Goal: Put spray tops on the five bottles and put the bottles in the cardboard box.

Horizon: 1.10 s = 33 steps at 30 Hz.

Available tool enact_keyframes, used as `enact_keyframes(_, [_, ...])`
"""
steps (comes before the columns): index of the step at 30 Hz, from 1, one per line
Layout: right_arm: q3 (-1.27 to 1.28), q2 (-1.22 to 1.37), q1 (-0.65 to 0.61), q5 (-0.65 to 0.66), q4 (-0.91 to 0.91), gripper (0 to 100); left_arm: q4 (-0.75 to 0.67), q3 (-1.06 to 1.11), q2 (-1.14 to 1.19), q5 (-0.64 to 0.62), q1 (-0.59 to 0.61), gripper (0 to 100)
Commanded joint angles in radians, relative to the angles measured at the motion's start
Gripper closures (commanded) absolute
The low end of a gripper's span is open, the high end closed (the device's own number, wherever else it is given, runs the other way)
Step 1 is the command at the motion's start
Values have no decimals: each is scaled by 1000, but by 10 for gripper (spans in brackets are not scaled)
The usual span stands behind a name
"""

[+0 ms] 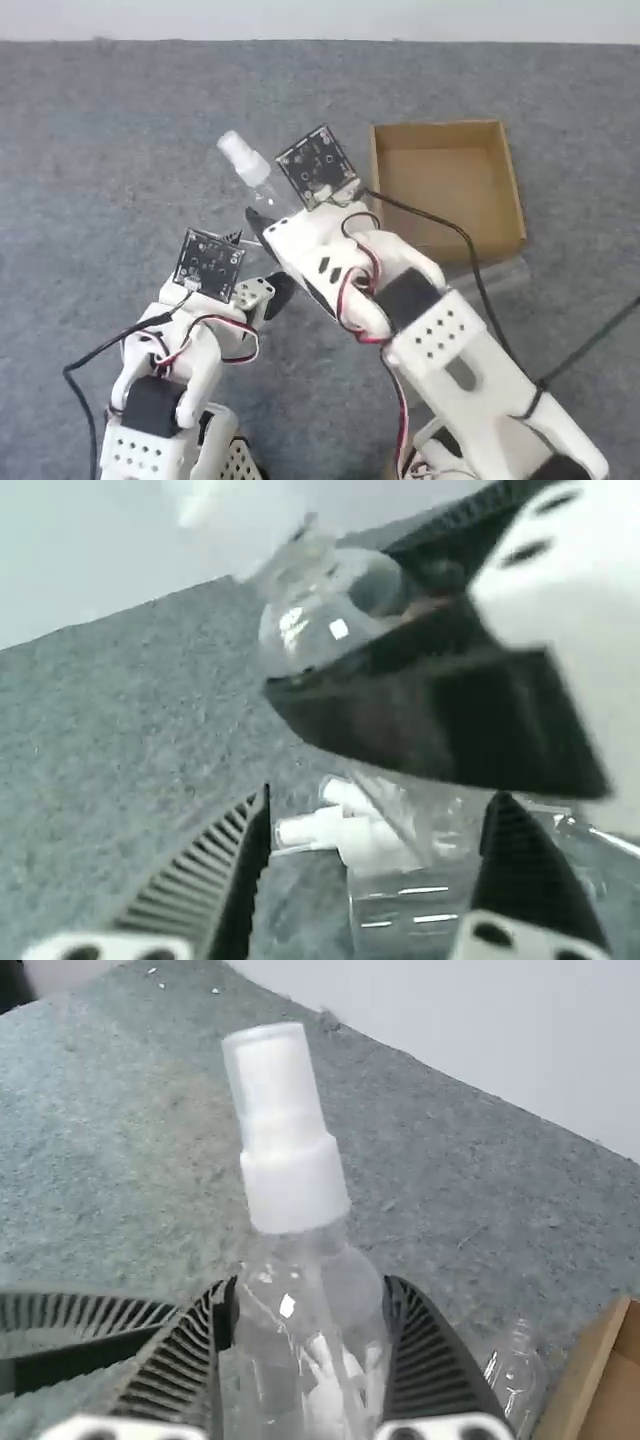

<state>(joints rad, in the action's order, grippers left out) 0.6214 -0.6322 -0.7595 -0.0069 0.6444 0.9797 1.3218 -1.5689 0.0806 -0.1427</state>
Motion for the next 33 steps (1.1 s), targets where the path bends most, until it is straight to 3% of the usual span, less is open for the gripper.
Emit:
enact_keyframes(1, [-74, -120, -15, -8, 70, 993, -37, -5, -8, 8, -2, 691])
enact_keyframes(10, [-74, -143, 73, -6, 97, 993, -34, -2, -12, 6, -2, 691])
enact_keyframes(17, [-78, -127, 351, 89, 24, 993, -43, 31, -17, 6, 6, 695])
enact_keyframes(21, [-77, -39, 478, 87, -50, 993, -44, 31, -17, 8, 8, 777])
enact_keyframes(26, [-80, 110, 524, 87, -211, 993, -101, 61, -17, 14, 18, 992])
enact_keyframes(33, [-81, 308, 526, 87, -430, 993, -135, 70, -17, 8, 95, 988])
